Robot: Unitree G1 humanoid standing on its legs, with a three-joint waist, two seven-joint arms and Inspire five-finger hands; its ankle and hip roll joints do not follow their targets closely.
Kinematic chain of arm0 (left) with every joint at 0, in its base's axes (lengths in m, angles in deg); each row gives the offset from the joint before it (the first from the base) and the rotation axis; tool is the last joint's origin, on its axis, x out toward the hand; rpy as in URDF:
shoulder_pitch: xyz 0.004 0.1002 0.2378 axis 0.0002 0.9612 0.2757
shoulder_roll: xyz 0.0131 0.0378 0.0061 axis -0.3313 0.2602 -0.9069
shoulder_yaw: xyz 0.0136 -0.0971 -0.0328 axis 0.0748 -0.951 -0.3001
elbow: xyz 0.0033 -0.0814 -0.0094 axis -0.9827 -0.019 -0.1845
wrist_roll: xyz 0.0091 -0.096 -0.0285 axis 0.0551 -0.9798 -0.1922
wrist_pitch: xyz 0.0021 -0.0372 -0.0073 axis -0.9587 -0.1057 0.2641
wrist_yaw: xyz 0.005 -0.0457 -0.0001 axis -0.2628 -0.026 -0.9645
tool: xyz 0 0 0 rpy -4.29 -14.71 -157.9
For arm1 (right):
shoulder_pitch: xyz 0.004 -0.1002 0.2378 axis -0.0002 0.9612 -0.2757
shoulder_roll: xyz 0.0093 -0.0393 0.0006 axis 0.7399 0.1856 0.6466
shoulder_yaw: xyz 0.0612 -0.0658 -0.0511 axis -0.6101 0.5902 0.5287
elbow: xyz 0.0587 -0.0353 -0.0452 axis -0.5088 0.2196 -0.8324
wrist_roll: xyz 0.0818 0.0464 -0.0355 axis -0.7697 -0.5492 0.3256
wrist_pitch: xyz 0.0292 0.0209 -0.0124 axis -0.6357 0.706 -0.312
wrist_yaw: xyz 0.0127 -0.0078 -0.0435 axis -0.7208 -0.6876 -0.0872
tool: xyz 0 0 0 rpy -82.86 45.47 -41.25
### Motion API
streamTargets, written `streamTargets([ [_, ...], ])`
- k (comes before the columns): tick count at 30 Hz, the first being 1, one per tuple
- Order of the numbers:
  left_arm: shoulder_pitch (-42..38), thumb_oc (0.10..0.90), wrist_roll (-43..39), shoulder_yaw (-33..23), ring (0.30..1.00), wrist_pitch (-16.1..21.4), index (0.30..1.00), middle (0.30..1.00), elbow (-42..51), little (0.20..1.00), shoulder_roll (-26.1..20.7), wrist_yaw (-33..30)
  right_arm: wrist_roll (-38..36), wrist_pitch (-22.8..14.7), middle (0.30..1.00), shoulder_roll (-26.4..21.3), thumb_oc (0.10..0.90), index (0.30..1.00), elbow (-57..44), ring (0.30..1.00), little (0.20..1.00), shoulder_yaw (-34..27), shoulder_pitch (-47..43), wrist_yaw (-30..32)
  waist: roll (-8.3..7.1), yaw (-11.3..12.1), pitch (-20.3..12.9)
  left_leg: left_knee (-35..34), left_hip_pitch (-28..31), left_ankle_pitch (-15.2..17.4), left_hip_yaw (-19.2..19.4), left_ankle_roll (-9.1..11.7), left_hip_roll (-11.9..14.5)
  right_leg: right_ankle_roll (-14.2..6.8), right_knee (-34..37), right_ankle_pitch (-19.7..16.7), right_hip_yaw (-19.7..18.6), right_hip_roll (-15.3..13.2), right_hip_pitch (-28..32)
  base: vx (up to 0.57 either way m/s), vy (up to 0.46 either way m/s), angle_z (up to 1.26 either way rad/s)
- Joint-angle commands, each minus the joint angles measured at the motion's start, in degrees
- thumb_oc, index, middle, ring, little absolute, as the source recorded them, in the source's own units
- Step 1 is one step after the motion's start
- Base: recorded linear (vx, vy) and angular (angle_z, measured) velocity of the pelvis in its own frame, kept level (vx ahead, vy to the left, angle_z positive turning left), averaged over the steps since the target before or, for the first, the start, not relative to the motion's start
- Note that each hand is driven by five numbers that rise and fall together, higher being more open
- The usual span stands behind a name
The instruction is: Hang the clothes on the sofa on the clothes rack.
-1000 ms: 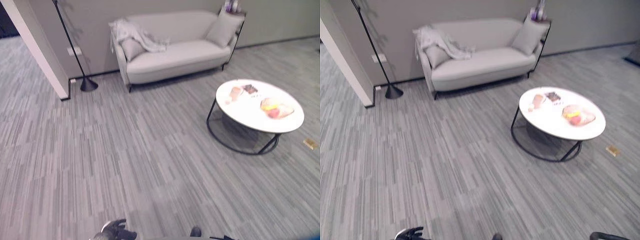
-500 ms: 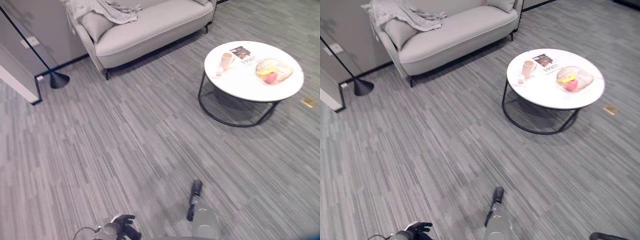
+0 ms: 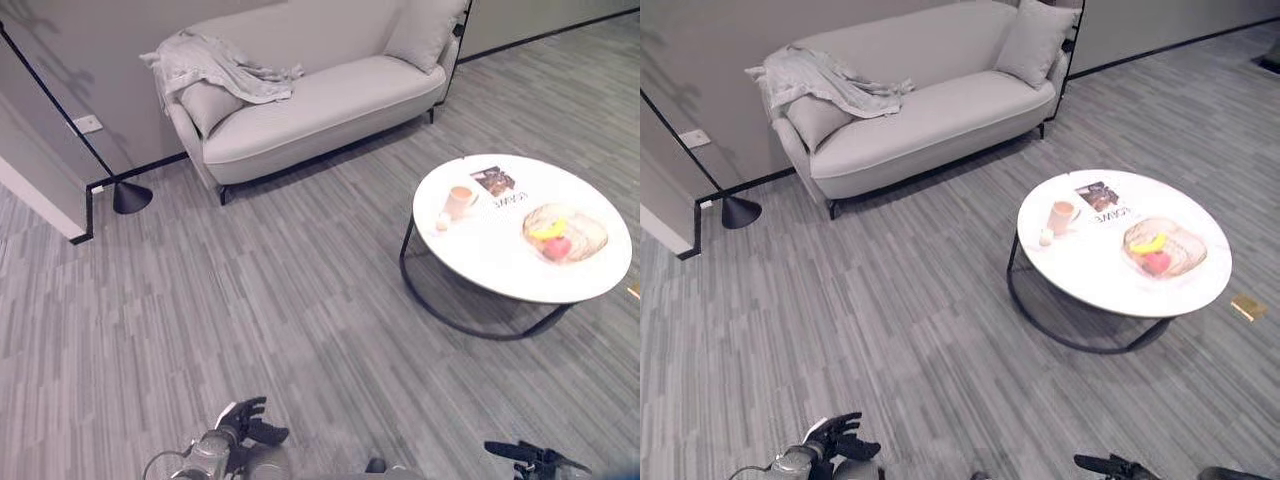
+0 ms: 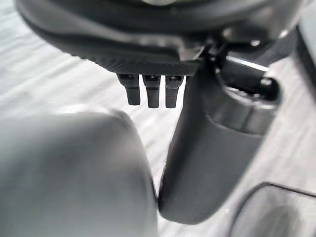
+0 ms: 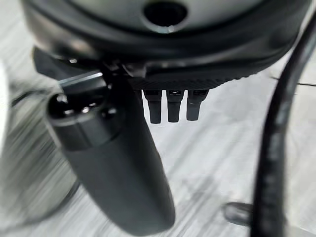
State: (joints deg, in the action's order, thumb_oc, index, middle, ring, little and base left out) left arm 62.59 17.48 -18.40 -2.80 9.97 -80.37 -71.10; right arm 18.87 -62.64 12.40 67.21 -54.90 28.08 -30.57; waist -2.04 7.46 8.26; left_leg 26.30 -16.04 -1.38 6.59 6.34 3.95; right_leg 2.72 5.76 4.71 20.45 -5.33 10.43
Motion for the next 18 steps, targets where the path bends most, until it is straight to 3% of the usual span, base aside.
streamTargets([
  [1,2.63,0.8,0.58,3.18,0.9,-3.45,0.9,0.9,-7.62,0.9,1.49,-2.71,4.9,-3.54,0.9,5.91,0.8,0.9,-1.18,0.9,0.9,3.88,-1.38,4.16,3.78,4.78,1.67,-24.14,2.04,-9.55,-0.43,-2.89,-1.35,-5.87,-0.76,-0.11,-3.25,2.51,1.16,0.49,0.038,-0.58],
  [2,3.49,0.8,0.16,2.97,0.9,-3.07,0.9,0.9,-7.79,0.9,2.41,-2.85,4.48,-4.12,0.9,8.31,0.8,0.9,-2.29,0.9,0.9,4.62,-0.09,3.23,4.2,5.67,1.78,-30.17,-1.1,-10.84,-0.12,-1.82,-0.87,-5.64,-0.76,2.29,-4.35,3.04,3.76,0.65,0.049,-0.63],
  [3,4.05,0.8,-1.77,1.28,0.9,-3.99,0.9,0.9,-9.01,0.9,3.42,-3.21,4.49,-3.45,0.9,11.59,0.8,0.9,-2.51,0.9,0.9,5.28,1.81,2.86,4.42,5.84,1.76,-31.3,-6.05,-10.11,1.18,-1.83,0.13,-5.18,-0.76,4.06,-6.45,3.46,7.67,0.9,0.078,-0.54],
  [6,6.56,0.8,-3.79,-2.42,0.9,-5.02,0.9,0.9,-11.11,0.9,3.58,-3.14,6.19,-2.55,0.9,15.73,0.8,0.9,-2.14,0.9,0.9,6.32,4.77,1.6,3.62,7.37,-1.0,-29.04,-2.42,-14.33,2.79,-3.35,0.57,-6.1,-3.02,7.35,-9.76,3.31,12.86,0.89,0.096,-0.54],
  [7,7.36,0.8,-4.21,-3.65,0.9,-5.09,0.9,0.9,-11.9,0.9,3.31,-3.16,6.58,-2.03,0.9,16.99,0.8,0.9,-1.65,0.9,0.9,6.14,7.09,0.37,1.9,7.85,-2.39,-26.8,-2.12,-14.26,3.08,-4.25,-0.56,-7.05,-6.16,6.82,-9.54,1.49,13.33,0.8,0.136,-0.94],
  [8,7.78,0.8,-4.78,-4.52,0.9,-5.11,0.9,0.9,-12.26,0.9,3.13,-3.13,6.92,-1.92,0.9,17.8,0.8,0.9,-1.36,0.9,0.9,6.44,9.21,-0.2,0.65,7.7,-3.69,-25.13,-1.45,-13.3,4.08,-5.23,-1.41,-8.81,-10.0,3.17,-8.84,-0.35,11.9,0.56,0.105,-0.83],
  [9,7.78,0.8,-4.78,-4.52,0.9,-5.11,0.9,0.9,-12.26,0.9,3.13,-3.13,6.92,-1.92,0.9,17.8,0.8,0.9,-1.36,0.9,0.9,6.43,9.22,-0.2,0.66,7.73,-3.73,-25.11,-1.49,-13.3,4.09,-5.22,-1.39,-8.81,-10.0,3.16,-8.86,-0.34,11.86,0.68,0.204,-0.62],
  [10,7.59,0.8,-4.46,-5.01,0.9,-5.32,0.9,0.9,-12.63,0.9,2.76,-2.49,7.41,-1.58,0.9,18.09,0.8,0.9,-0.91,0.9,0.9,6.15,11.59,-1.99,-1.28,7.3,-4.77,-24.15,1.61,-10.5,6.01,-7.79,-4.0,-12.36,-22.88,-7.57,-7.48,-4.77,8.15,0.7,0.258,-0.5],
  [11,7.06,0.8,-4.06,-4.47,0.9,-5.14,0.9,0.9,-12.47,0.9,2.71,-2.87,8.08,-1.37,0.9,17.54,0.8,0.9,-0.55,0.9,0.9,5.95,12.3,-2.29,-1.47,6.21,-4.62,-24.32,4.3,-8.69,6.57,-9.46,-5.98,-13.97,-31.33,-17.34,-6.41,-8.33,5.24,0.7,0.261,-0.28],
  [12,7.06,0.8,-4.06,-4.47,0.9,-5.14,0.9,0.9,-12.47,0.9,2.73,-2.87,8.08,-1.37,0.9,17.52,0.8,0.9,-0.54,0.9,0.9,5.95,12.3,-2.29,-1.36,6.34,-4.73,-24.3,4.19,-8.68,6.66,-9.47,-5.82,-13.97,-31.22,-17.49,-6.56,-8.22,5.1,0.65,0.268,0.08],
  [13,6.05,0.8,-3.51,-3.52,0.9,-5.17,0.9,0.9,-10.98,0.9,1.45,-3.17,8.88,-0.81,0.9,16.04,0.8,0.9,-1.27,0.9,0.9,5.5,12.49,-2.34,0.49,3.81,-4.44,-27.24,10.8,-6.28,5.08,-10.87,-6.75,-12.81,-41.97,-18.68,-4.94,-10.22,-0.59,0.57,0.204,0.2],
  [14,5.19,0.8,-3.27,-2.78,0.9,-4.97,0.9,0.9,-10.39,0.9,0.97,-3.38,9.28,-1.15,0.9,15.49,0.8,0.9,-1.73,0.9,0.9,5.76,12.14,-1.98,2.19,1.89,-3.76,-29.25,14.56,-5.31,3.44,-11.1,-6.69,-11.38,-45.46,-14.67,-4.73,-9.47,-4.65,0.57,0.198,0.25],
  [15,5.16,0.8,-3.27,-2.81,0.9,-4.97,0.9,0.9,-10.4,0.9,1.02,-3.38,9.28,-1.15,0.9,15.45,0.8,0.9,-1.72,0.9,0.9,5.77,12.11,-1.98,2.31,1.84,-3.78,-29.27,14.5,-5.39,3.39,-11.07,-6.58,-11.27,-45.42,-14.7,-4.64,-9.36,-4.68,0.36,0.039,0.21],
  [16,4.01,0.8,-2.79,-1.7,0.9,-4.57,0.9,0.9,-9.87,0.9,0.72,-3.62,9.26,-1.49,0.9,15.27,0.8,0.9,-2.25,0.9,0.9,6.05,11.68,-1.82,3.18,0.17,-3.03,-30.34,17.17,-4.56,1.66,-10.87,-6.56,-10.19,-45.37,-11.11,-4.39,-8.02,-7.78,0.57,-0.093,0.58],
  [17,1.79,0.8,-1.86,0.7,0.9,-3.52,0.9,0.9,-8.12,0.9,0.3,-4.36,8.74,-2.12,0.9,15.04,0.8,0.9,-3.84,0.9,0.9,6.97,11.12,-1.47,3.92,-2.97,-1.6,-31.3,21.56,-2.55,-2.39,-10.32,-6.84,-8.57,-39.42,-7.08,-4.63,-4.46,-14.1,0.8,-0.173,0.62],
  [18,0.33,0.8,-1.96,1.79,0.9,-2.84,0.9,0.9,-6.76,0.9,0.16,-4.95,7.89,-2.36,0.9,14.79,0.8,0.9,-4.43,0.9,0.9,6.85,10.71,-1.26,3.87,-4.43,-1.15,-31.3,23.42,-0.85,-4.51,-9.97,-7.21,-8.09,-33.57,-6.17,-5.02,-3.1,-15.92,0.84,-0.264,0.84],
])
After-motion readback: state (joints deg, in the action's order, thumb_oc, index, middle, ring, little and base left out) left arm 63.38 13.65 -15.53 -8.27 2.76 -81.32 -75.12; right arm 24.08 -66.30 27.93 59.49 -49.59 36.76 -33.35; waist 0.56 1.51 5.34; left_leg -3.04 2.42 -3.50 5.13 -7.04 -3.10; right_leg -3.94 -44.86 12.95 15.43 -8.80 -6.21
